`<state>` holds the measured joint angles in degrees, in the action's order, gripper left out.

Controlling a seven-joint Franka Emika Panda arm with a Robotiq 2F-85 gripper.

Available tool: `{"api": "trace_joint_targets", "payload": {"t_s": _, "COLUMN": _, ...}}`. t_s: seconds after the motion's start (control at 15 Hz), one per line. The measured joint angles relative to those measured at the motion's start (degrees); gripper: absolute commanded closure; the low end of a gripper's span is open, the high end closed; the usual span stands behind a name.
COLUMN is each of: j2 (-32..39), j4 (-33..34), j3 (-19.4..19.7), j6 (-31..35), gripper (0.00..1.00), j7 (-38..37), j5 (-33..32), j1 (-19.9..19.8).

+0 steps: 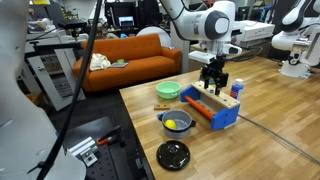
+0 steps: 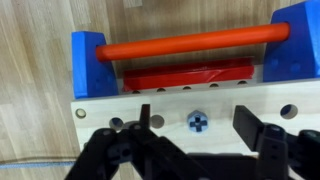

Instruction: Pick up the bolt and put it on the table

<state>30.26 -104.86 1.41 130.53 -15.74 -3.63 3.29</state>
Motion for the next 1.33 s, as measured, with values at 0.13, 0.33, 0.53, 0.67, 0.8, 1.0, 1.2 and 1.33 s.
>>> {"api": "trace_joint_targets", "payload": {"t_s": 0.13, "j2": 0.4, "j4": 0.5, "j3": 0.0, "j6": 0.0, "gripper": 0.61, "j7": 0.1, "j5": 0.6, "j1": 0.0}}
{"api": "trace_joint_targets", "payload": {"t_s": 0.33, "j2": 0.6, "j4": 0.8, "j3": 0.0, "j6": 0.0, "gripper": 0.81, "j7": 0.4, "j5": 1.6, "j1": 0.0}}
{"api": "trace_joint_targets", "payload": {"t_s": 0.53, "j2": 0.6, "j4": 1.0, "j3": 0.0, "j6": 0.0, "gripper": 0.99, "j7": 0.8, "j5": 2.3, "j1": 0.0}}
{"api": "trace_joint_targets", "payload": {"t_s": 0.67, "j2": 0.6, "j4": 1.0, "j3": 0.0, "j6": -0.1, "gripper": 0.95, "j7": 0.8, "j5": 2.4, "j1": 0.0}}
{"api": "trace_joint_targets", "payload": {"t_s": 0.8, "j2": 0.6, "j4": 1.0, "j3": 0.1, "j6": -0.1, "gripper": 0.95, "j7": 0.8, "j5": 2.4, "j1": 0.0}}
{"api": "trace_joint_targets", "payload": {"t_s": 1.0, "j2": 0.1, "j4": 0.9, "j3": 0.6, "j6": 0.0, "gripper": 0.95, "j7": 0.8, "j5": 1.9, "j1": 0.0}}
{"api": "trace_joint_targets", "payload": {"t_s": 1.2, "j2": -2.3, "j4": 0.3, "j3": 1.3, "j6": 0.0, "gripper": 0.95, "j7": 0.9, "j5": 1.7, "j1": 0.0}}
{"api": "trace_joint_targets", "payload": {"t_s": 1.33, "j2": -5.3, "j4": -0.8, "j3": 1.5, "j6": 0.0, "gripper": 0.95, "j7": 1.4, "j5": 1.7, "j1": -0.1}}
